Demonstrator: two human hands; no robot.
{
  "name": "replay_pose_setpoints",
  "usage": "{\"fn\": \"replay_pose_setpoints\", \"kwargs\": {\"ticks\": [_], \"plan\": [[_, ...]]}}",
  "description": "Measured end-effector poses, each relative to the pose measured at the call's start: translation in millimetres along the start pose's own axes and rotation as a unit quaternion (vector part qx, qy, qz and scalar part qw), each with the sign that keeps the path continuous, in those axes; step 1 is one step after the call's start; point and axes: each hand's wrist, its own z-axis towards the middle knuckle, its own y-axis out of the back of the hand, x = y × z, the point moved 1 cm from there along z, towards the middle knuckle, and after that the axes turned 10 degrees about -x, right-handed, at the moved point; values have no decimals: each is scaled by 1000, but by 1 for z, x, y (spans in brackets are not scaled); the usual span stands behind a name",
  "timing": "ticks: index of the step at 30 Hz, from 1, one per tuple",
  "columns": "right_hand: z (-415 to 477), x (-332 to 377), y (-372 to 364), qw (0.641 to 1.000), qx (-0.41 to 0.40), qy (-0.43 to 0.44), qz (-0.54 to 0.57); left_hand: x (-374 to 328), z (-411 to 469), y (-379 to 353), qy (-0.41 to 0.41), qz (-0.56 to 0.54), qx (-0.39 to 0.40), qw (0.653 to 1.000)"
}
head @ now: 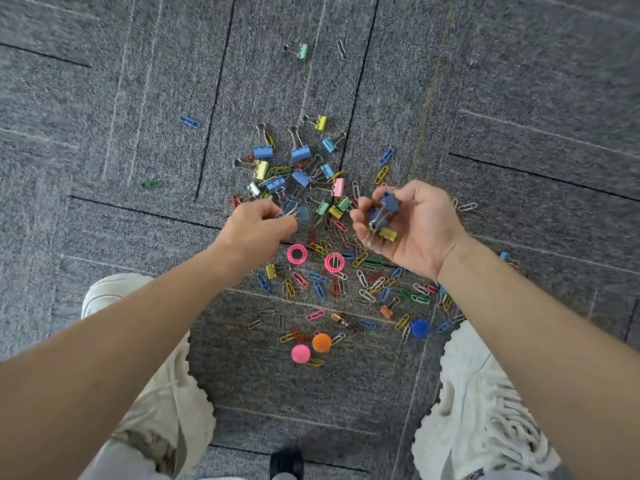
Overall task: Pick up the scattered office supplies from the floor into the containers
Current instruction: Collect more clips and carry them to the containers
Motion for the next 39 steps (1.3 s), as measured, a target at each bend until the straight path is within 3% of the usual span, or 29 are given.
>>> {"fn": "replay_pose_setpoints", "kwargs": {"ticks": [5, 11, 14, 16, 18, 22, 25, 27, 30, 33, 35, 39], "plan": [[2, -5, 0, 999, -17, -27, 34, -7, -2, -2, 24, -26, 0, 999], [0, -4, 4, 999, -2, -37, 0, -14, -7, -1, 125, -175, 76, 974], [2, -2, 5, 992, -68, -20, -101, -15, -8, 4, 191, -254, 143, 937], [3, -1, 3, 969, -118, 16, -216, -15, -9, 6, 217, -295, 166, 916], [4, -1, -3, 916, -157, 97, -356, -13, -9, 8, 228, -324, 170, 902], [11, -3, -18, 689, -201, 319, -619, -10, -6, 12, 212, -343, 178, 898], [16, -7, -29, 597, -229, 320, -699, -8, -3, 15, 214, -346, 172, 897], [20, -9, -31, 563, -238, 308, -729, -7, -3, 17, 214, -340, 179, 898], [23, -8, -32, 577, -239, 299, -722, -6, -3, 19, 220, -321, 181, 903], [23, -6, -28, 612, -226, 318, -688, -7, -4, 14, 201, -284, 109, 931], [22, -5, -23, 660, -219, 328, -640, -10, -5, 12, 153, -250, 61, 954], [19, -3, -11, 807, -207, 266, -485, -14, -7, 11, 90, -225, 37, 969]]}}
